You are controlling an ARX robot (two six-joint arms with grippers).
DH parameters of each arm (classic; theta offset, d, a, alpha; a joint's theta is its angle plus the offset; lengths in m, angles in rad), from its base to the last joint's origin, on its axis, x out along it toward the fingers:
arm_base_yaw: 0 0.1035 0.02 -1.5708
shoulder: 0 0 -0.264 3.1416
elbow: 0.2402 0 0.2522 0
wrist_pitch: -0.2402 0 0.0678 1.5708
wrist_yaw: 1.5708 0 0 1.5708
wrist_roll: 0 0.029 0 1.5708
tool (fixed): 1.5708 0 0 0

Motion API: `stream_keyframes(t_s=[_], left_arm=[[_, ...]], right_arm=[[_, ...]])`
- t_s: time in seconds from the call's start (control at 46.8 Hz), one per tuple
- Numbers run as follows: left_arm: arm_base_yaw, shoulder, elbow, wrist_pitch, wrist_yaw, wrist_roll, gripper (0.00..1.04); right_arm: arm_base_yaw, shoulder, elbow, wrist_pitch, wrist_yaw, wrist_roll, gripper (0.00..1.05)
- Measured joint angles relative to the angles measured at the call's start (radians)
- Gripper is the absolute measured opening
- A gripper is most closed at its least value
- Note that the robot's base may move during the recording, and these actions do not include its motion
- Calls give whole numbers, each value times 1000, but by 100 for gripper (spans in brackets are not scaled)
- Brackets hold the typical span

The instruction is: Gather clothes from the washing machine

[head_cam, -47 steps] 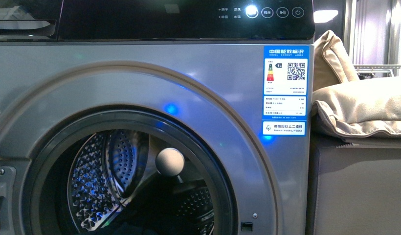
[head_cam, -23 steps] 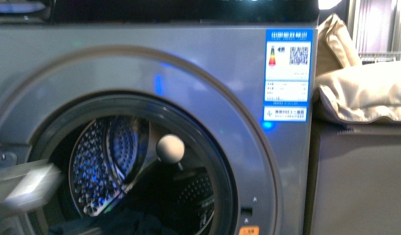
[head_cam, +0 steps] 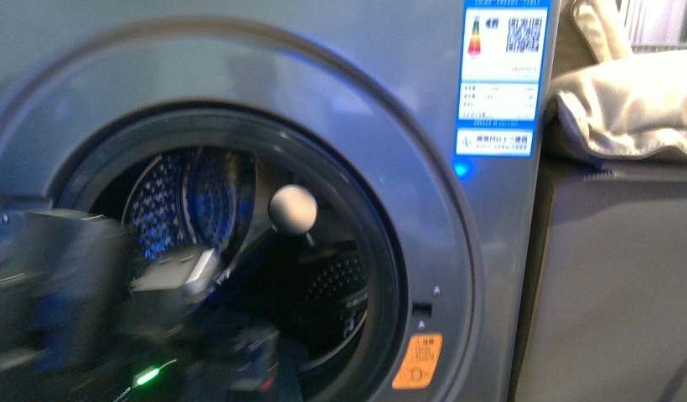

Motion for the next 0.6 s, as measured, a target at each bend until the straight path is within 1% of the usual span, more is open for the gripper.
stream_keyframes(t_s=[0.299, 0.598], left_arm=[[-16, 137, 163, -57, -61, 51, 98], [-18, 238, 230, -71, -137, 151, 98]], right_arm=[[0, 0, 0, 0, 0, 0, 97], [0, 0, 0, 0, 0, 0, 97]])
